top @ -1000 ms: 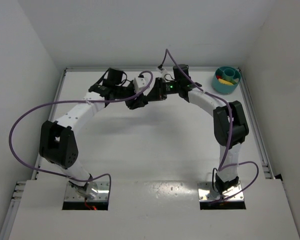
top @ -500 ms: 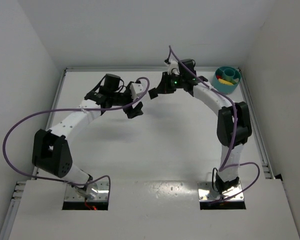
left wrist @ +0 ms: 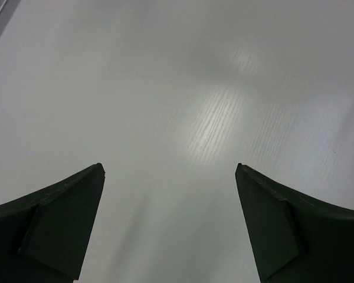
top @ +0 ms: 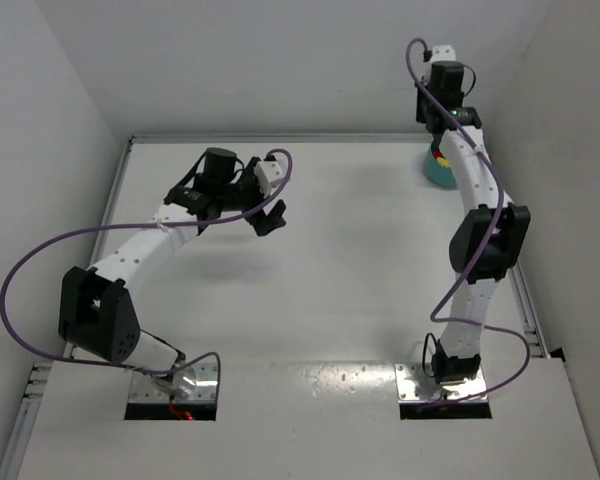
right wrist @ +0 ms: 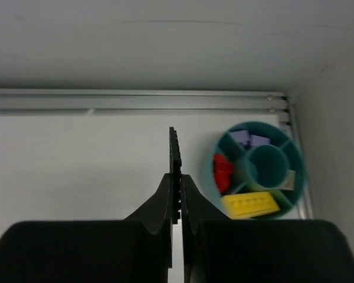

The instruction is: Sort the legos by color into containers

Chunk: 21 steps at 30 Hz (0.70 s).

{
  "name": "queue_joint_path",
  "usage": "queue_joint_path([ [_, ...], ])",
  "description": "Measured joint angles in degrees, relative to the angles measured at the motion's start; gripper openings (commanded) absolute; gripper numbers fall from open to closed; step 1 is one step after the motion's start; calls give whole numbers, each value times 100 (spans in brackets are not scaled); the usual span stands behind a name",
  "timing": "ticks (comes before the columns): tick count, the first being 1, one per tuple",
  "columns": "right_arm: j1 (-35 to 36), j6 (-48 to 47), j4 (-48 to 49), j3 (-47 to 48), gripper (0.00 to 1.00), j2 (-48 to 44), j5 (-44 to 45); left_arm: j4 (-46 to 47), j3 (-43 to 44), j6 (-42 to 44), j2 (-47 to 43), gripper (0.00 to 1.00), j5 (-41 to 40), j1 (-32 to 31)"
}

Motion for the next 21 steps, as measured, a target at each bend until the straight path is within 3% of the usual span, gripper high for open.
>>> queue_joint_path([
  [8, -518, -282, -828, 2146, 0, 1335, 850, 308, 0, -372, 90, 99, -361, 0],
  [21, -511, -651, -1283, 1794, 0, 1532, 1543, 645, 0, -625, 114, 99, -422, 0],
])
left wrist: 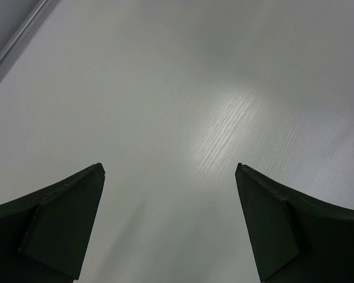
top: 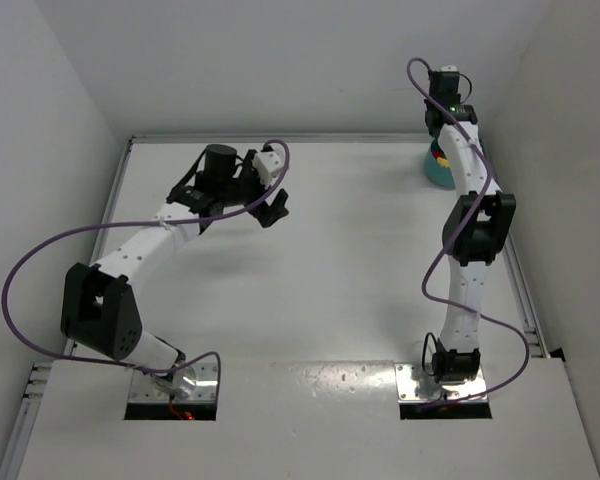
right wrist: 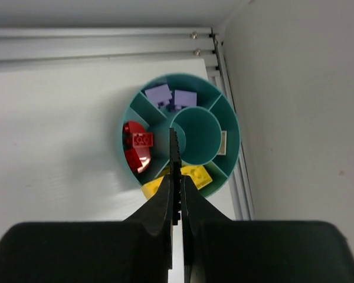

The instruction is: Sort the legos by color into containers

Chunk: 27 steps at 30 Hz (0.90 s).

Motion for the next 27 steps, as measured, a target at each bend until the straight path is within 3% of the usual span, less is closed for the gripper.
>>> queue_joint_path([
  [23, -367, 398, 501, -376, 0, 46, 48, 245, -258, -9, 116, 99, 4, 0],
  [27, -389, 439, 684, -409, 5, 48, 50, 245, -258, -20, 116, 99, 4, 0],
])
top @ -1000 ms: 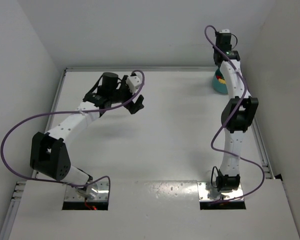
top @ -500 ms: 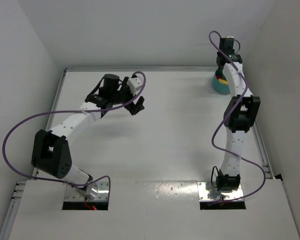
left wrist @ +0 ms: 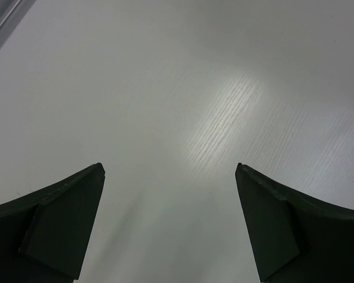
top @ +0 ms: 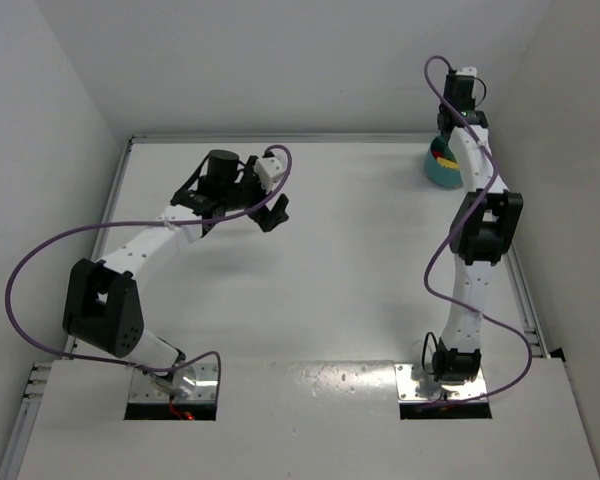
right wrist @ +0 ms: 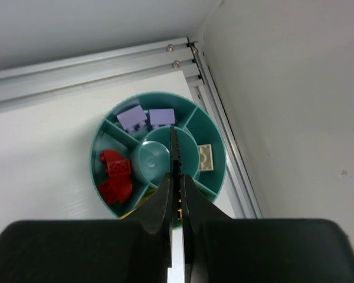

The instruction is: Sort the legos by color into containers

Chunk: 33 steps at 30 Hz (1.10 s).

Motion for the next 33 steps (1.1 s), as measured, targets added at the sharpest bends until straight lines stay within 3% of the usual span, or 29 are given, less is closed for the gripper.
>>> queue_joint_path([
  [6, -39, 31, 424, -525, 3, 24, -133, 17, 0, -55, 26, 99, 0, 0],
  [19, -74, 44, 656, -518, 2, 94, -107, 44, 0, -107, 44, 99, 9, 0],
  [23, -103, 81, 686, -514, 7, 98, 2, 44, 0, -127, 48, 99, 20, 0],
  [33, -201, 164, 863, -330, 9, 442, 170, 39, 4, -133, 142, 99, 31, 0],
])
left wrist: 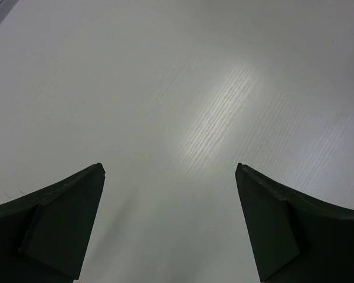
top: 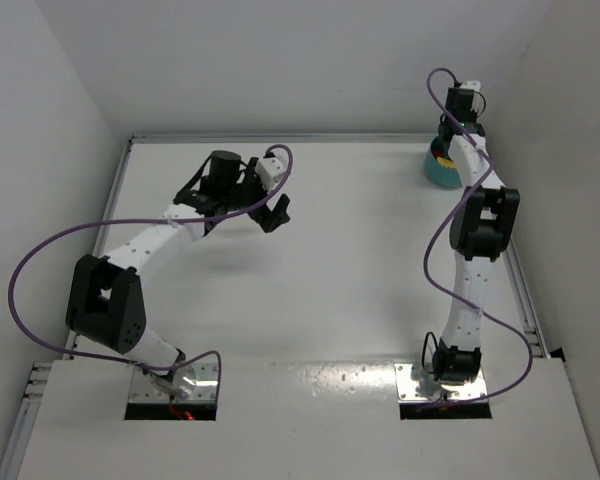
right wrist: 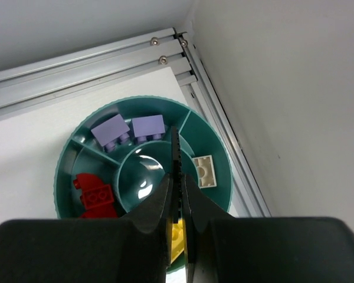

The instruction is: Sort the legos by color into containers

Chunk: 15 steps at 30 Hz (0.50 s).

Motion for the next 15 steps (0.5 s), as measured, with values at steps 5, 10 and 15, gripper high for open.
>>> queue_joint_path([
  [5, -28, 57, 7, 83, 18, 70, -4, -2, 17, 0, 0, 99, 9, 0],
  [10, -28, 129, -11, 87, 31, 72, -101, -2, 22, 0, 4, 99, 11, 0],
  [15, -28, 138, -63, 63, 31, 66, -372, -4, 59, -9, 101, 99, 13, 0],
])
